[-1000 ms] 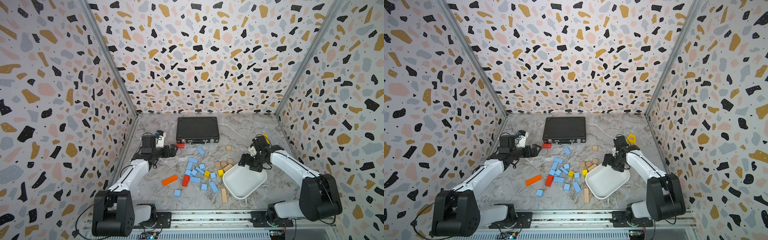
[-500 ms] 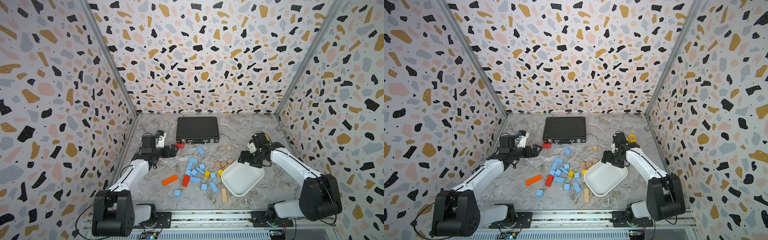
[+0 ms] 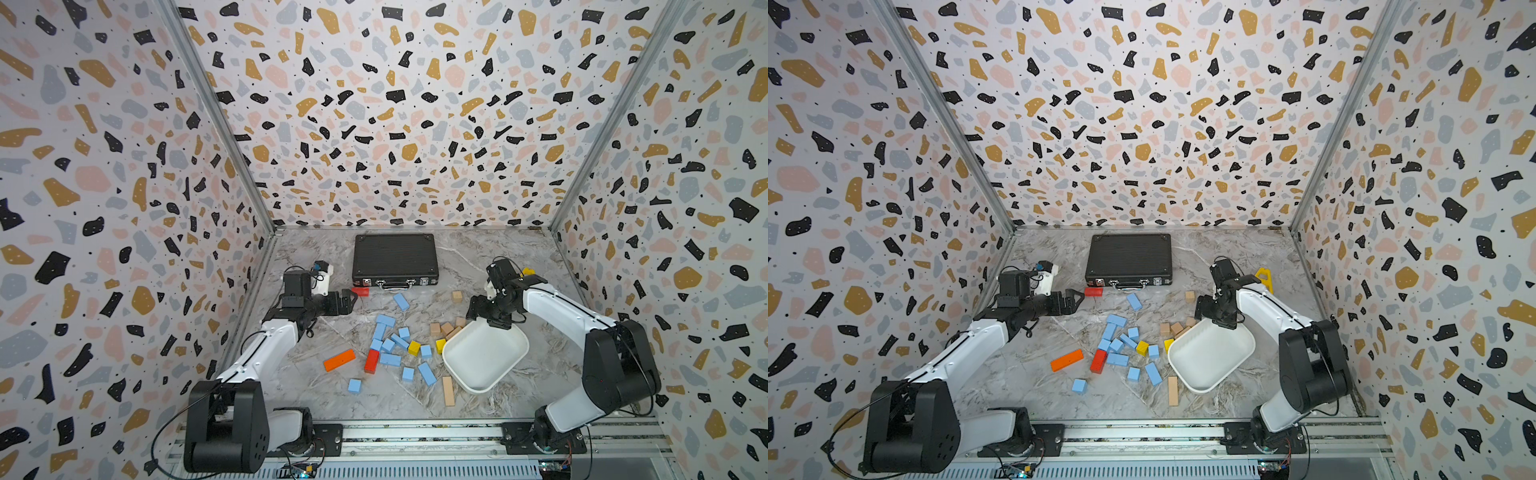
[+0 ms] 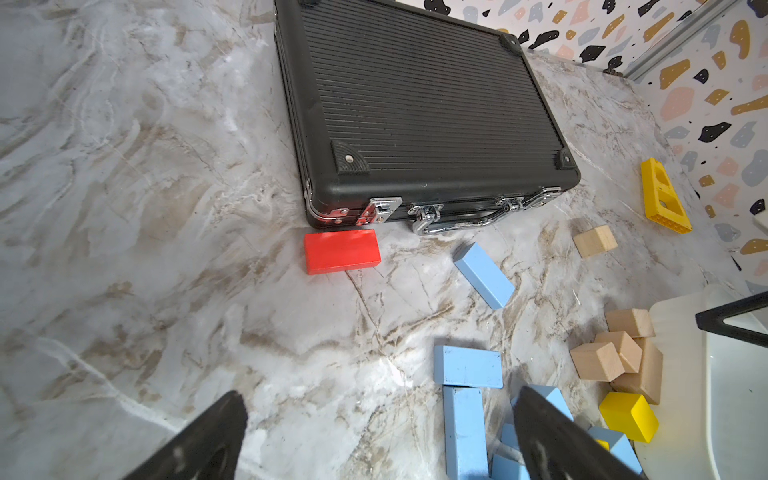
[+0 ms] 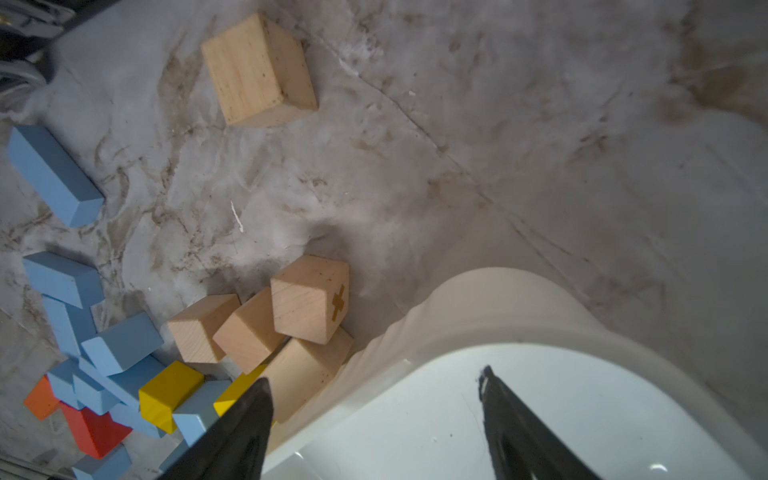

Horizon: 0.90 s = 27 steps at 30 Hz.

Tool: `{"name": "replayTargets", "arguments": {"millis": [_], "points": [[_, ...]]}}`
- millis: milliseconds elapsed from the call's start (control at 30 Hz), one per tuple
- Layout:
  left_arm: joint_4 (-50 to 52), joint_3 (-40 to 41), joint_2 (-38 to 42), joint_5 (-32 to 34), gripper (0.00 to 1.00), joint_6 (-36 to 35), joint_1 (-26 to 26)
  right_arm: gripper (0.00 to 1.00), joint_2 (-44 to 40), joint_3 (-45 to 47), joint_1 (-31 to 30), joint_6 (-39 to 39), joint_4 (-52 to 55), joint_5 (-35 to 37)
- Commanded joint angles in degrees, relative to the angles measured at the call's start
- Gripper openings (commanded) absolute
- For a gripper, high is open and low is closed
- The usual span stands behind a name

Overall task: Pick out the blue building blocks
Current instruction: Adjust the storage box at the center of the board.

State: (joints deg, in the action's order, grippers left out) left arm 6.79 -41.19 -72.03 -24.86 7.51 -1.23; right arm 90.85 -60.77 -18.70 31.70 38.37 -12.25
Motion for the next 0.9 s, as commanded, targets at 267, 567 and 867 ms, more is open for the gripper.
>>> {"name": "replayTargets", "arguments": {"millis": [267,567,867], "points": [[-1.3,0.4,0.7,-1.3,1.0,-1.7,0.0,0.61,5.4,-7.2,-0.3,-20.7,6.3,-2.5],[-0.8,0.4,1.1,-1.8,1.0,-2.5,0.0,0.47,8.8,-11.2,-0.3,-32.6,11.0,-2.4],[-1.2,0.6,0.7,-2.2,1.0,-2.7,0.0,0.45,10.8,-14.0,-0.2,-38.6,11.3,0.0]]}}
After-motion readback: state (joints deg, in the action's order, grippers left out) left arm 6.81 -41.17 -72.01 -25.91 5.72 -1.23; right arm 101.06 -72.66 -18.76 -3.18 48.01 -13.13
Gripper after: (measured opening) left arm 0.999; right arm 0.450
